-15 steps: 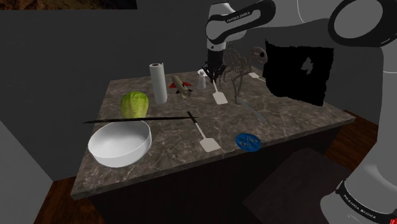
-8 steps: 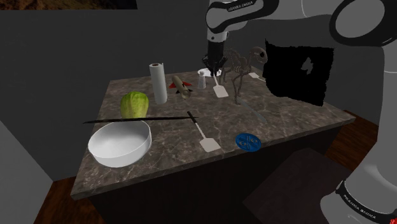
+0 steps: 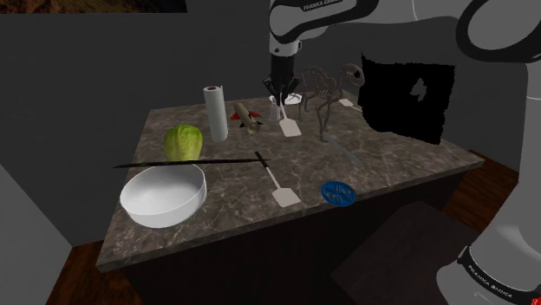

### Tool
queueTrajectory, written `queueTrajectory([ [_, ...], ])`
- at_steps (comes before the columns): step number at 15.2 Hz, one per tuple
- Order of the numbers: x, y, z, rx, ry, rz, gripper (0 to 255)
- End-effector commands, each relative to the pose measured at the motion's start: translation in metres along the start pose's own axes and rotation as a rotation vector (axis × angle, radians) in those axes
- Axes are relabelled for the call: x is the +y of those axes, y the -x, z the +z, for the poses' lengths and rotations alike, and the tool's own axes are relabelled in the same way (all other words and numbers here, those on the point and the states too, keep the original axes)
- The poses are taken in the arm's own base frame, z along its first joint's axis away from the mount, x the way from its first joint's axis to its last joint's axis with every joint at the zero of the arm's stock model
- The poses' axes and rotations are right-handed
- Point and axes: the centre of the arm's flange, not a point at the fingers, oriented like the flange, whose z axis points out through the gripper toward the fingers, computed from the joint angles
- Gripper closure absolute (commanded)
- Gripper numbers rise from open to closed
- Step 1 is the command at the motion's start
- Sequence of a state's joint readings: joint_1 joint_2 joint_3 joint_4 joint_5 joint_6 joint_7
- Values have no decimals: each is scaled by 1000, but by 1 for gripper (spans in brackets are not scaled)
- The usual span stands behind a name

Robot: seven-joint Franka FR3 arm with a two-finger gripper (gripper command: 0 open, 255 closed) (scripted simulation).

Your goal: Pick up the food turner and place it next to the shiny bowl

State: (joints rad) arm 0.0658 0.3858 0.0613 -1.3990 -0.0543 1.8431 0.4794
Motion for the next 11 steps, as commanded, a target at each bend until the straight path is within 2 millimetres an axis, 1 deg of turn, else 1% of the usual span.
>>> queueTrajectory([
  [1, -26, 11, -2, 0, 0, 1, 255],
  [11, -143, 72, -6, 0, 0, 1, 255],
])
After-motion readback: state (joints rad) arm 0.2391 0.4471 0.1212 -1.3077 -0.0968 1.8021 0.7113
